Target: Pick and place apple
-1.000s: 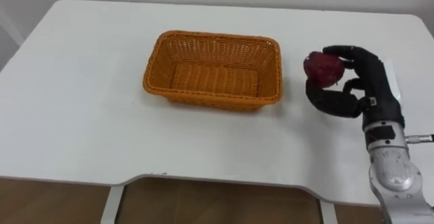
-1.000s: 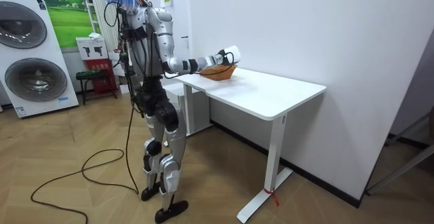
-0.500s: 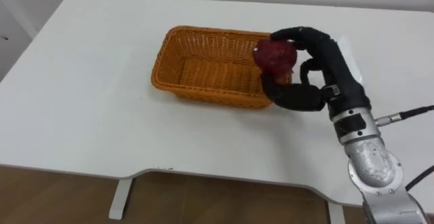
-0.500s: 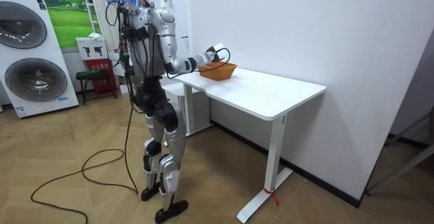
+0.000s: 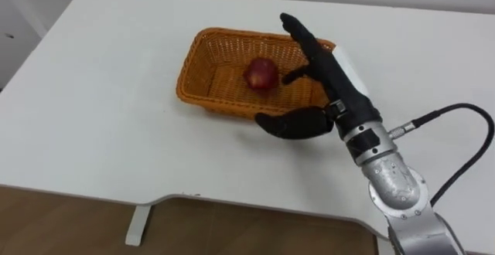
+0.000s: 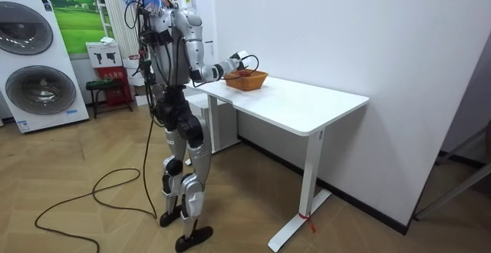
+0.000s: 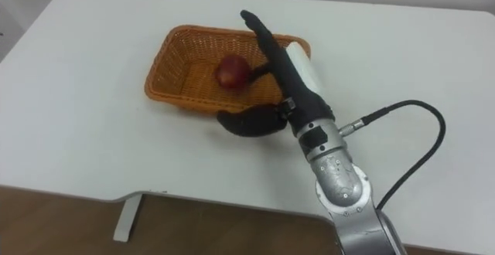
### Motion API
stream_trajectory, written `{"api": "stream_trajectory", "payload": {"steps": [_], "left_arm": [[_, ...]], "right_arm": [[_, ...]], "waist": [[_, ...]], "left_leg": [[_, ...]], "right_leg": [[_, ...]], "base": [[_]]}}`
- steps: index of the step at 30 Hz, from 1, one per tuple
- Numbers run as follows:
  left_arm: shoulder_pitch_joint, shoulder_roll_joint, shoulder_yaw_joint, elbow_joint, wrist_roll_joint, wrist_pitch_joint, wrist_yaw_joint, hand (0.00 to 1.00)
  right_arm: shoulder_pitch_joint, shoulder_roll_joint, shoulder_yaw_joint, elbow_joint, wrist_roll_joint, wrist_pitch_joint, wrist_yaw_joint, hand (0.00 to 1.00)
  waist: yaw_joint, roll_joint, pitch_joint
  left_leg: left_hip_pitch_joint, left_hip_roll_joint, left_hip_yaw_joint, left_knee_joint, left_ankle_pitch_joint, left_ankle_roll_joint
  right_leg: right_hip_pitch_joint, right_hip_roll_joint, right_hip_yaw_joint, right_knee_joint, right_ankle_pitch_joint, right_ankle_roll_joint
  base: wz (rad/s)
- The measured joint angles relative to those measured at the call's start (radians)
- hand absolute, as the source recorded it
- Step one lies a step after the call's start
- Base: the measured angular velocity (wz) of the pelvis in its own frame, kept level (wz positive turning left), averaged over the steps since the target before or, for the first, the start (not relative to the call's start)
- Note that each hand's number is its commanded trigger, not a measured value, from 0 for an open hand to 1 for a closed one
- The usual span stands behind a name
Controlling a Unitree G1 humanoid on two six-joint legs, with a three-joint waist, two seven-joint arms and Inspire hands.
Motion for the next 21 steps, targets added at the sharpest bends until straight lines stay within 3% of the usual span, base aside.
{"api": "stream_trajectory", "payload": {"steps": [6,11,18,21], "left_arm": [[0.009,-0.006,-0.004,-0.020,0.001,0.001,0.013,0.00],[0.026,-0.005,-0.003,-0.028,-0.001,0.001,0.015,0.00],[0.061,-0.003,0.051,-0.030,0.001,-0.009,0.015,0.00],[0.087,0.000,0.103,-0.028,0.003,-0.019,0.035,0.00]], "right_arm": [[0.000,-0.004,-0.023,0.000,-0.002,0.000,-0.030,0.00],[0.001,-0.030,-0.077,0.001,0.032,0.001,-0.079,0.00],[0.002,-0.036,-0.289,0.000,0.046,-0.007,-0.224,0.00],[0.009,-0.062,-0.428,-0.001,0.067,-0.045,-0.352,0.00]], "waist": [[-0.007,-0.001,0.0000],[-0.012,-0.004,0.0011],[-0.068,-0.011,-0.0032],[-0.098,-0.022,-0.0107]], "left_leg": [[0.002,0.000,-0.001,-0.003,0.000,0.000],[0.020,-0.002,-0.001,-0.005,0.000,0.000],[0.020,-0.002,-0.001,-0.006,0.000,0.000],[0.024,-0.003,0.000,-0.006,0.000,0.000]], "right_leg": [[0.002,0.000,-0.002,-0.001,0.000,0.000],[0.028,0.001,-0.001,-0.016,0.000,0.000],[0.026,0.001,0.010,-0.016,0.000,0.000],[0.028,0.002,0.012,-0.015,0.000,0.000]], "base": [[0.00],[0.01],[0.01],[-0.03]]}}
